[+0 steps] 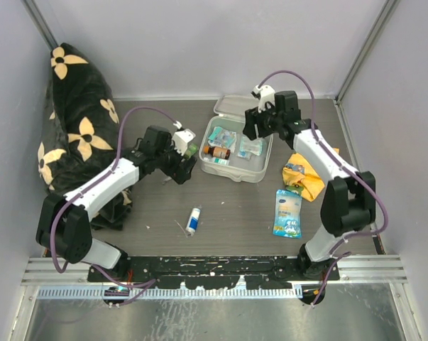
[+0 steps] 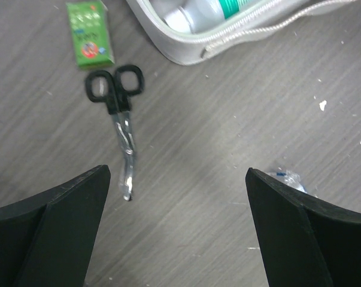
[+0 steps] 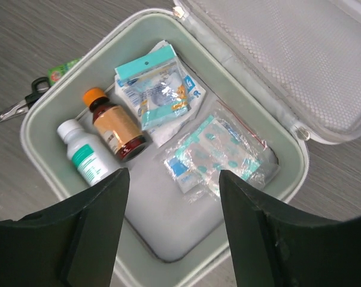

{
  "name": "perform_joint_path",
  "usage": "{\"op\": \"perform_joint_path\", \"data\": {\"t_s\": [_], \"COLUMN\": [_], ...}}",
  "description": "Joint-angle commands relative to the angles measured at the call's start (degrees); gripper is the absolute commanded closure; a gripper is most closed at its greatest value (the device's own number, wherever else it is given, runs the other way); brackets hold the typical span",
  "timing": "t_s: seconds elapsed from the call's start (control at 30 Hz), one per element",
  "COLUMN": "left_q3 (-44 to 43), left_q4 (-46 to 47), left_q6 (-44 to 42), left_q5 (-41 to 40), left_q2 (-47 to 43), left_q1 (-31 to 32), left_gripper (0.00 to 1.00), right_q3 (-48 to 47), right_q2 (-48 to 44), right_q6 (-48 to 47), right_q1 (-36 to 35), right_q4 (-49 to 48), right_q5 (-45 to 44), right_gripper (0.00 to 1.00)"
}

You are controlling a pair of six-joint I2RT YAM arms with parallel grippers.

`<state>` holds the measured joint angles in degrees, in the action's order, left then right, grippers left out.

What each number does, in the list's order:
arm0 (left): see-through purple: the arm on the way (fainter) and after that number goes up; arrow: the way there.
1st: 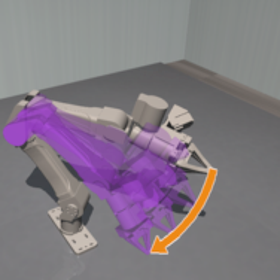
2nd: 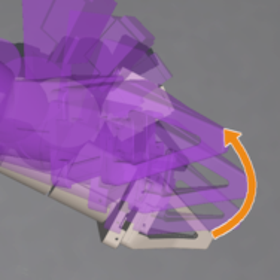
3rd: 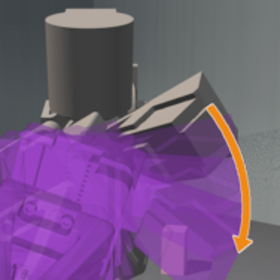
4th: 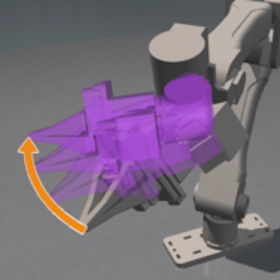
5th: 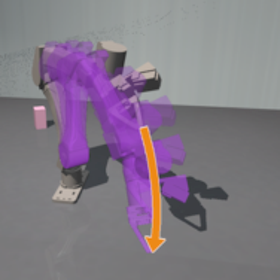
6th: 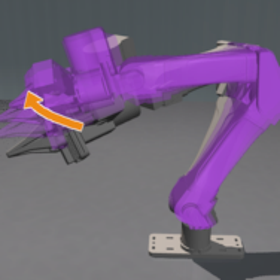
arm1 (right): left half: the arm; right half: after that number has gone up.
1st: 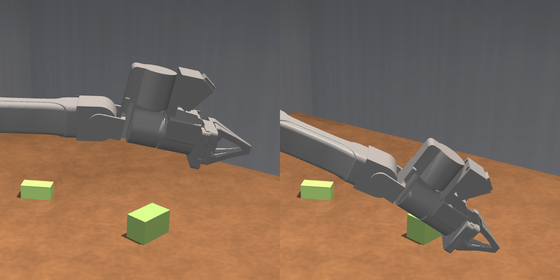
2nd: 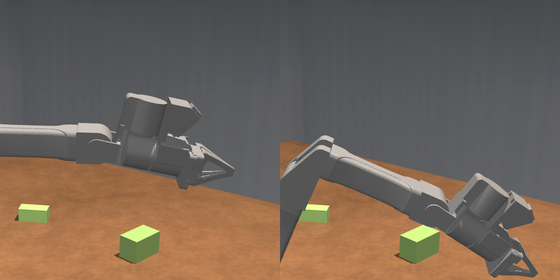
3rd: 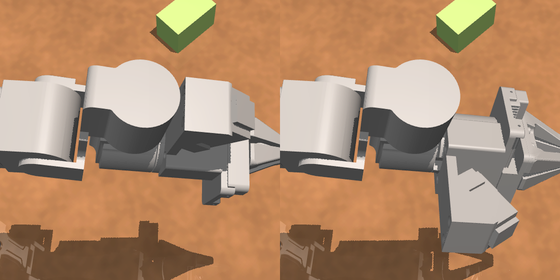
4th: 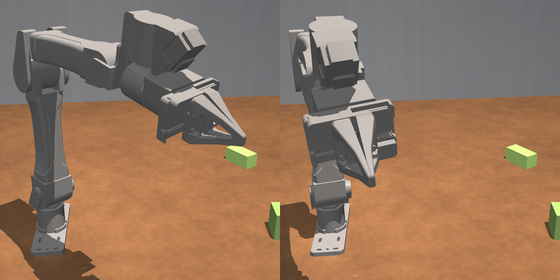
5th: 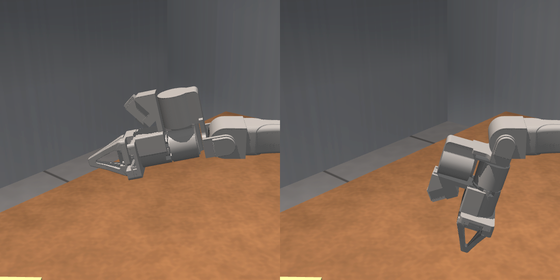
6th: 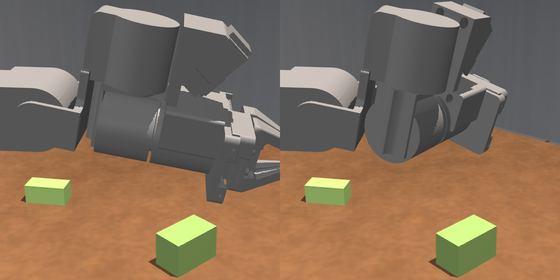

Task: Organize the medicine kit

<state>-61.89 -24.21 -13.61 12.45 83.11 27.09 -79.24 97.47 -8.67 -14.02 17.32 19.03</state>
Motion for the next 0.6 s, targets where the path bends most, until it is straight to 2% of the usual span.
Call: {"op": "perform_joint_path", "data": {"t_s": [0.0, 0.27, 0.57], "left_q3": [2.0, 3.8, 4.7], "left_q4": [0.5, -5.4, -9.2], "left_q6": [3.3, 5.8, 8.9], "left_q5": [4.9, 11.3, 13.2], "left_q2": [-1.9, 2.3, 8.4], "left_q1": [1.4, 7.3, 13.8], "left_gripper": [0.02, 0.02, 0.02], "right_q3": [3.8, 12.0, 16.8], "right_q2": [-8.0, -17.1, -20.2], "right_q6": [0.5, -1.1, -2.2], "right_q1": [0.0, 0.0, 1.1], "right_q4": [0.4, 0.4, -2.4], "right_q5": [0.3, -2.1, -4.7], "right_gripper": [0.30, 0.24, 0.23]}}
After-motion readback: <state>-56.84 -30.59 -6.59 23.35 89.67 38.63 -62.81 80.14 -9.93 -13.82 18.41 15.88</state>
